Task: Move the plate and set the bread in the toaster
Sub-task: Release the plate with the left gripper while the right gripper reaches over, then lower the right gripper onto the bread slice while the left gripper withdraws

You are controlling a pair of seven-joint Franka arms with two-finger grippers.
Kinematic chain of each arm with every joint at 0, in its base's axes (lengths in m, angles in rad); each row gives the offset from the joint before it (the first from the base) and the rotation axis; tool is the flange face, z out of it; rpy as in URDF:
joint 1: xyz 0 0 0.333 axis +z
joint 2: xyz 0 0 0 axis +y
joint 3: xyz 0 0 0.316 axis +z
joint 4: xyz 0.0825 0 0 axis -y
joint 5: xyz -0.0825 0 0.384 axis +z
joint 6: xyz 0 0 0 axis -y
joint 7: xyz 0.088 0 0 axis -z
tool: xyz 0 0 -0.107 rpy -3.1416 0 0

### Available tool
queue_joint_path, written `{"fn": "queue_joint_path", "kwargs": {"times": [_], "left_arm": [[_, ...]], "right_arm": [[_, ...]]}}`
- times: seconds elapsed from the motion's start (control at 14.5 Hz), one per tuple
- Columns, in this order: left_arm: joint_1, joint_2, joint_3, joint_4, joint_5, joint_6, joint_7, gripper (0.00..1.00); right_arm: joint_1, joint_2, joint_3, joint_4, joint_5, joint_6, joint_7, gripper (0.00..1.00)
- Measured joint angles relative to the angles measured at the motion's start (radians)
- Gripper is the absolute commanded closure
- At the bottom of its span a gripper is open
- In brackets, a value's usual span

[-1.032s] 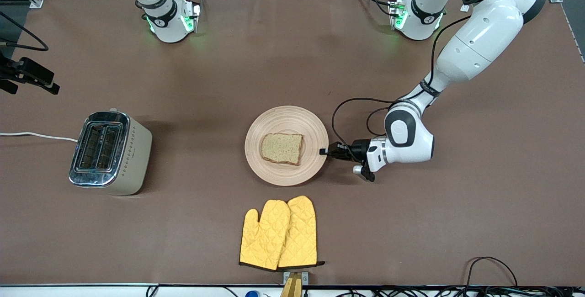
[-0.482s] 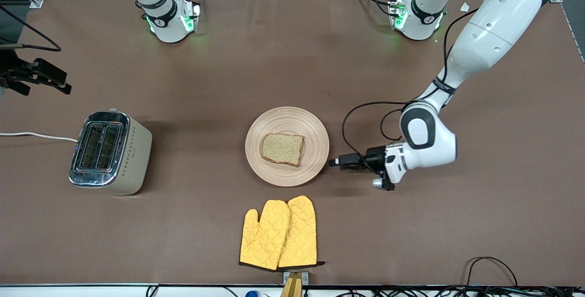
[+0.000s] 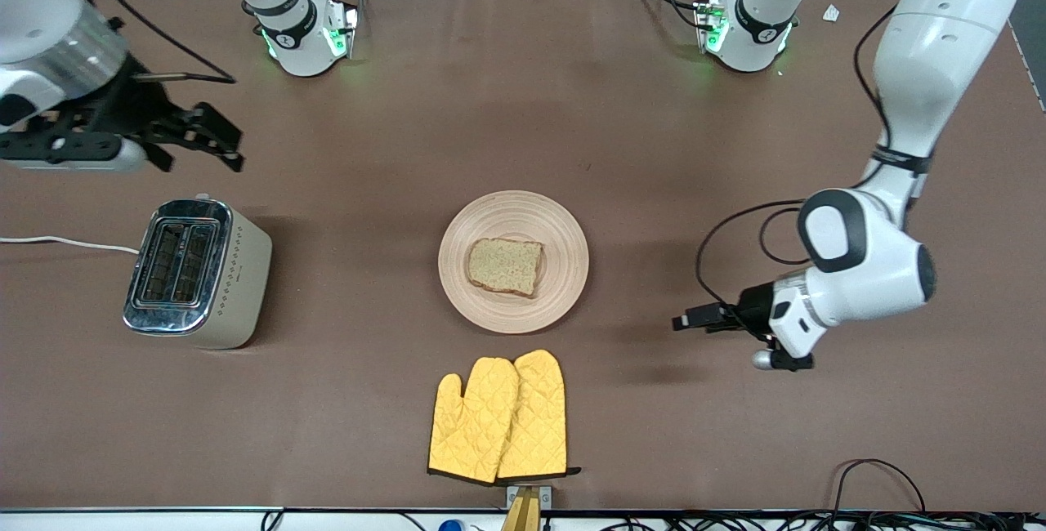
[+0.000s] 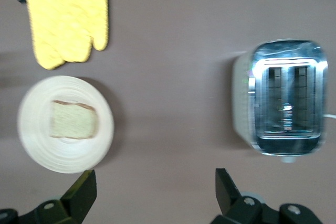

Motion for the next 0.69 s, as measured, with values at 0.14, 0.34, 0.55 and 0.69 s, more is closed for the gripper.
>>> {"fn": "queue_joint_path", "kwargs": {"times": [0.14,0.34,0.55,0.69], "left_arm": [[0.011,-0.034,0.000,0.058,0.202,-0.102,-0.147,0.00],[0.010,-0.126,-0.001,0.087,0.416,-0.254,-0.259,0.00],[0.049,-0.261,0.002,0.095,0.471,-0.426,-0.271,0.00],[0.071,-0.361,0.002,0.097,0.510,-0.549,-0.266,0.00]], "right_arm": [[0.051,0.022,0.000,-0.001,0.023,0.049,0.085,0.00],[0.128,0.061,0.000,-0.001,0.024,0.138,0.193,0.00],[0.201,0.091,0.000,-0.002,0.025,0.158,0.292,0.00],[0.257,0.110,0.000,-0.006,0.023,0.156,0.349,0.00]]}}
